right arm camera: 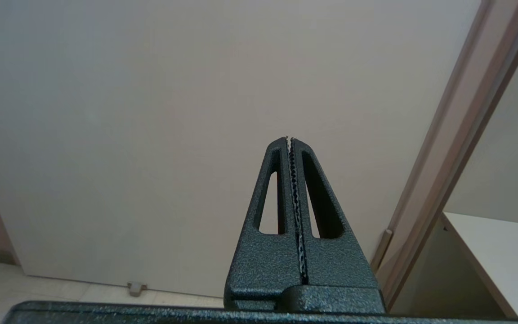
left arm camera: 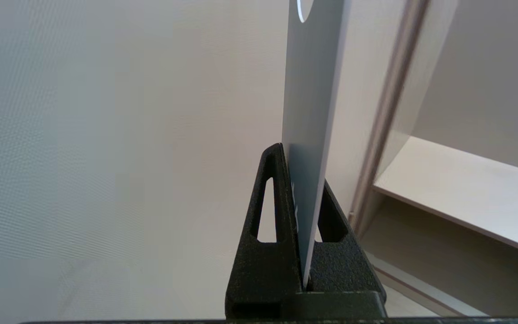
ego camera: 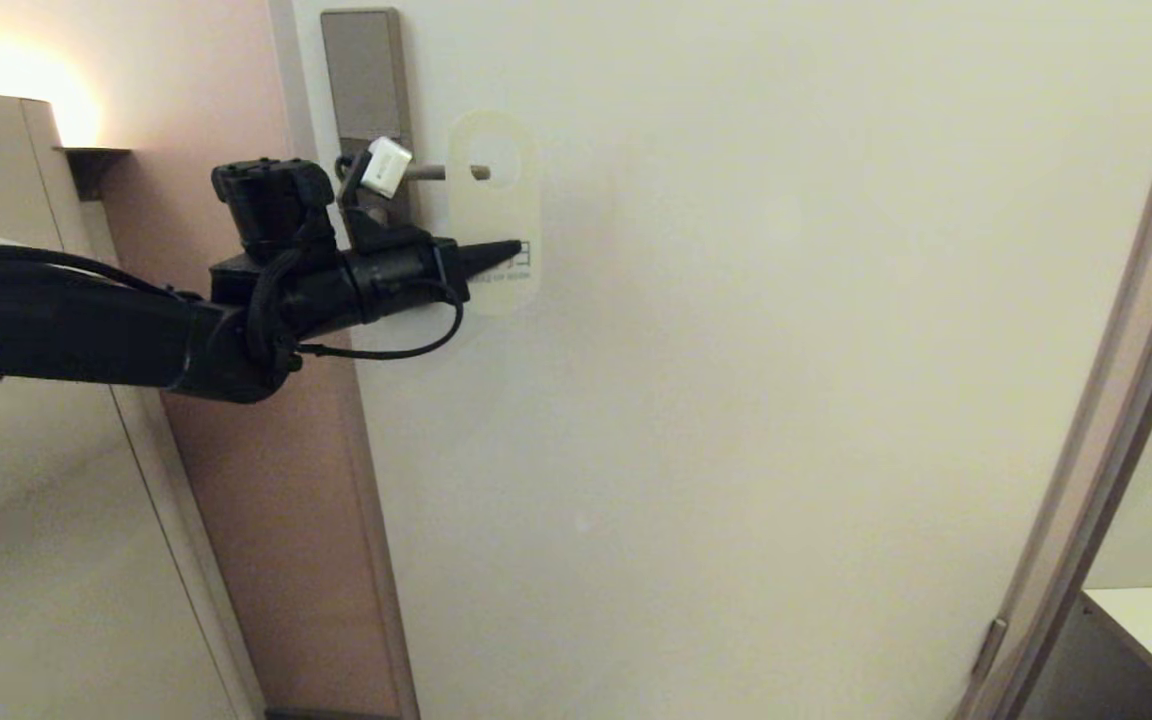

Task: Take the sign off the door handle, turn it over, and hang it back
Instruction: Hand it to the other hand

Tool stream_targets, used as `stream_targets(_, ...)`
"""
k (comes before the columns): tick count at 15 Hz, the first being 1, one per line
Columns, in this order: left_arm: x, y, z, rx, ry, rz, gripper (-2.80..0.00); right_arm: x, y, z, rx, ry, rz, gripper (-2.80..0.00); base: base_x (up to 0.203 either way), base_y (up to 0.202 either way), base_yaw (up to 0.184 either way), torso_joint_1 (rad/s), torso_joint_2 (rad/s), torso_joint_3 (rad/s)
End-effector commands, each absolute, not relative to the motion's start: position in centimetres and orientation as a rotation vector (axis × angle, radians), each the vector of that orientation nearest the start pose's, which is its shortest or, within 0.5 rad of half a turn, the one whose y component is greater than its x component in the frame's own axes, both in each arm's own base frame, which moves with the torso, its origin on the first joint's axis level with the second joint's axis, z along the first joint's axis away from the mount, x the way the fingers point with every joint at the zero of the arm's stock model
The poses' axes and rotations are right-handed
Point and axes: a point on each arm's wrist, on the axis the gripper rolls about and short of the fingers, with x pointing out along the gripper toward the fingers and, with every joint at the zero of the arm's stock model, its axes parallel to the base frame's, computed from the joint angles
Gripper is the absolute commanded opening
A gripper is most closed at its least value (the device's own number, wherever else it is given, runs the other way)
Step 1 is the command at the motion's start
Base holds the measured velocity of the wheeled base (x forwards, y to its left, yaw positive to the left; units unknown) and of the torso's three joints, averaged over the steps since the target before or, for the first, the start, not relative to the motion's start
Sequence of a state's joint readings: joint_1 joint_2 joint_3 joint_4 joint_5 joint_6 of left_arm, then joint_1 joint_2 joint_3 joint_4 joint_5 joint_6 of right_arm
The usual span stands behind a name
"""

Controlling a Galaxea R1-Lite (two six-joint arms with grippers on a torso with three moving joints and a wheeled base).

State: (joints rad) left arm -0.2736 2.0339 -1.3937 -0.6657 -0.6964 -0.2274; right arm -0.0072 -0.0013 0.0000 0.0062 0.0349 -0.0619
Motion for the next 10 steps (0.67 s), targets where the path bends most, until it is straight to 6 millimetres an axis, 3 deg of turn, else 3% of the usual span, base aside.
stream_targets(1,37.4,-12.5,24.9,-0.195,0.042,-0.988,-2.8,-2.3,0.1,7.5,-0.063,0.005,0.028,-2.8,0.0,0.0,0.0,0.0,0.0,0.0)
stream_targets(4,33.5,-12.1,26.6,-0.192,0.029,-1.01,-2.8,-2.3,0.1,7.5,-0.063,0.005,0.028,-2.8,0.0,0.0,0.0,0.0,0.0,0.0)
stream_targets(10,25.0,-9.9,27.4,-0.19,0.026,-0.986,-2.8,-2.3,0.1,7.5,-0.063,0.005,0.028,-2.8,0.0,0.0,0.0,0.0,0.0,0.0)
